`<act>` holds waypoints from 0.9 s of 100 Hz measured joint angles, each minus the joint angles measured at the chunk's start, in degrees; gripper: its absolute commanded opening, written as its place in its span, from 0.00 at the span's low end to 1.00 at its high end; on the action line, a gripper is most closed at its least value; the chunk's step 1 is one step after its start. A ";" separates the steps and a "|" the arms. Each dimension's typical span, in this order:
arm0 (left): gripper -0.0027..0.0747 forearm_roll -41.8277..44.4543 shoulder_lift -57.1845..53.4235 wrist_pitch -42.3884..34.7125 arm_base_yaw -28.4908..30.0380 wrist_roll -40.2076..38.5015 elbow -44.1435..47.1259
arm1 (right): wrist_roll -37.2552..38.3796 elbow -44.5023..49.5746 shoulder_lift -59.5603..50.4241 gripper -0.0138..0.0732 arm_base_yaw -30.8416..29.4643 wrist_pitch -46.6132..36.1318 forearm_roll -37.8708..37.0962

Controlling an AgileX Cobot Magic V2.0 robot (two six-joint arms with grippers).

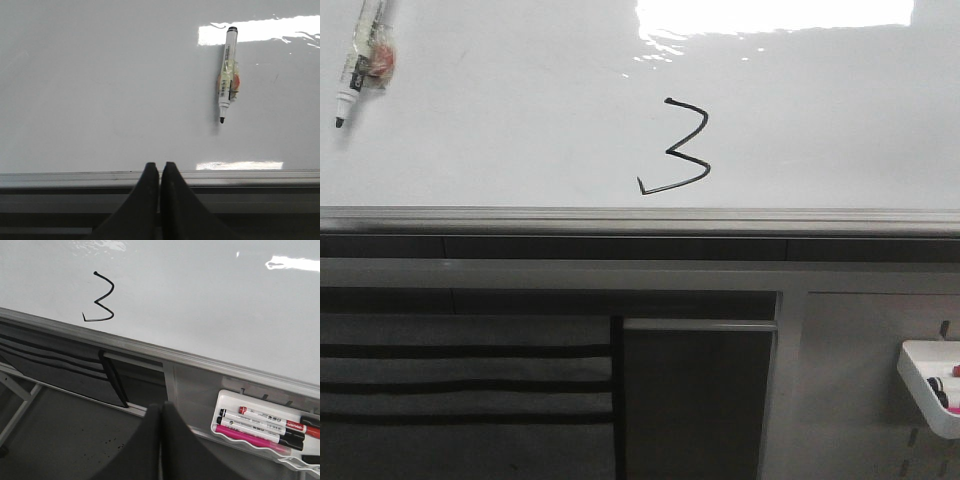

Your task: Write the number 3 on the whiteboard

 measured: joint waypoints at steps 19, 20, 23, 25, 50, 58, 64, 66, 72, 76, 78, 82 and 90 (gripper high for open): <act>0.01 2.18 0.00 0.00 0.00 -1.01 0.00 | 0.00 0.00 0.00 0.08 0.00 0.00 0.00; 0.01 2.18 0.00 0.00 0.00 -1.05 0.00 | 0.00 0.00 0.00 0.08 0.00 0.00 0.00; 0.01 2.18 0.00 0.00 0.09 -1.15 0.00 | 0.00 0.00 0.00 0.08 0.00 0.00 0.00; 0.01 2.29 0.00 0.00 0.09 -1.15 0.00 | 0.00 0.00 0.00 0.08 0.00 0.00 0.00; 0.01 2.29 0.00 0.00 0.22 -1.37 0.00 | 0.00 0.00 0.00 0.08 0.00 0.00 0.00; 0.01 2.29 0.00 0.00 0.22 -1.37 0.00 | 0.10 0.00 0.00 0.08 0.00 0.00 0.00; 0.01 2.29 0.00 0.00 0.22 -1.37 0.00 | 0.10 0.00 0.00 0.08 0.00 0.00 0.00; 0.01 2.29 0.00 0.00 0.22 -1.37 0.00 | 0.10 0.00 0.00 0.08 0.00 0.00 0.00; 0.01 2.29 0.00 0.00 0.22 -1.37 0.00 | 0.10 0.00 0.00 0.08 0.00 0.00 0.00; 0.01 2.29 0.00 0.00 0.22 -1.37 0.00 | 0.10 0.00 0.00 0.08 0.00 0.00 0.00; 0.01 2.29 0.00 0.00 0.22 -1.37 0.00 | 0.10 0.00 0.00 0.08 0.00 0.00 0.00; 0.01 2.29 0.00 0.00 0.22 -1.37 0.00 | 0.10 0.00 0.00 0.08 0.00 0.00 0.00; 0.01 2.37 0.00 0.00 0.22 -1.37 0.00 | 0.10 0.14 -0.12 0.08 0.00 -0.40 -0.14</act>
